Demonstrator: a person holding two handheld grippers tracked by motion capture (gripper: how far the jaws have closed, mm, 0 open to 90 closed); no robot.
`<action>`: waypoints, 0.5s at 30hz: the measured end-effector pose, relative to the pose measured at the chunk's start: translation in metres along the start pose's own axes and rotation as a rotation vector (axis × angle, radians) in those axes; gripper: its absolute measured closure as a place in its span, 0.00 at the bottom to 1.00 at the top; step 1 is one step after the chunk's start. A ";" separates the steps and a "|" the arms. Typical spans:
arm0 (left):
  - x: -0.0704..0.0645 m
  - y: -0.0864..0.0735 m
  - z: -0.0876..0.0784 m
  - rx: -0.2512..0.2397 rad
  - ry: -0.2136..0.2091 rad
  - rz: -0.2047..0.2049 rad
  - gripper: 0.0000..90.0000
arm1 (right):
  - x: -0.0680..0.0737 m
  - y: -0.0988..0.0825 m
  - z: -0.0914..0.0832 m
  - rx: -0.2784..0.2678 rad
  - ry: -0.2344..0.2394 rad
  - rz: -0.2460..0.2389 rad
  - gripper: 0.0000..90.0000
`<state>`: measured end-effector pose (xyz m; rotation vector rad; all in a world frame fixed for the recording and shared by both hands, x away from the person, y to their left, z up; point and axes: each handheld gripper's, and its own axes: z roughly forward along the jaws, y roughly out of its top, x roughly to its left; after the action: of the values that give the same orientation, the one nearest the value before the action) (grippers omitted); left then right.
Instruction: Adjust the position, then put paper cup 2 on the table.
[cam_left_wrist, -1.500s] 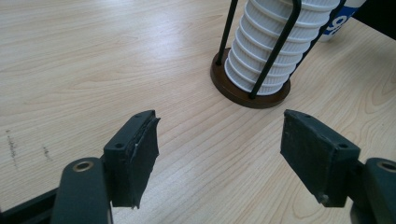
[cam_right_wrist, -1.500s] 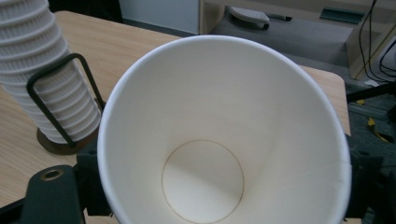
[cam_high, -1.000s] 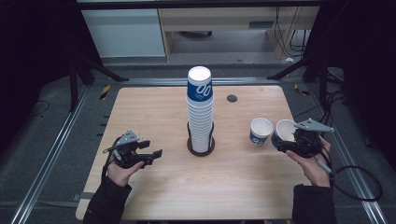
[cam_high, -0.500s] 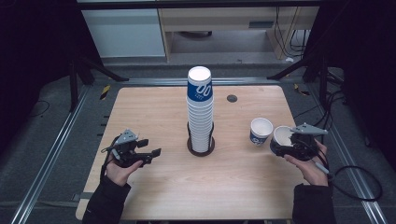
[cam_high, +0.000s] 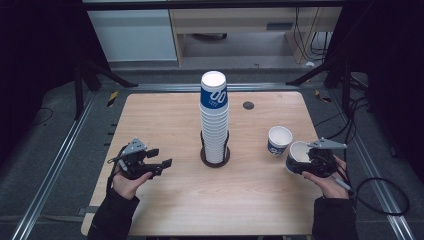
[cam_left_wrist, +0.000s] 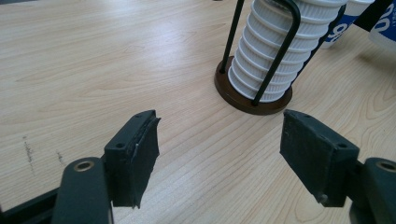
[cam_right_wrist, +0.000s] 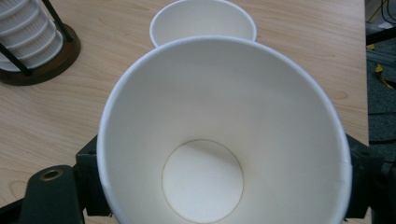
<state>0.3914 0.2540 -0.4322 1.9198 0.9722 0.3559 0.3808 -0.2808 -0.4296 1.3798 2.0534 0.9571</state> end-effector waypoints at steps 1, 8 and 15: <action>0.000 0.000 0.000 0.002 0.000 0.000 0.30 | 0.001 0.000 0.001 0.004 0.000 -0.003 0.19; -0.001 -0.001 0.002 0.004 -0.004 0.002 0.30 | 0.006 -0.003 0.010 0.027 0.019 -0.019 0.19; 0.000 0.000 0.000 -0.002 0.004 0.001 0.30 | 0.009 -0.007 0.019 0.040 0.022 -0.027 0.19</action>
<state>0.3910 0.2540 -0.4325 1.9190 0.9729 0.3614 0.3871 -0.2692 -0.4472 1.3634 2.1132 0.9288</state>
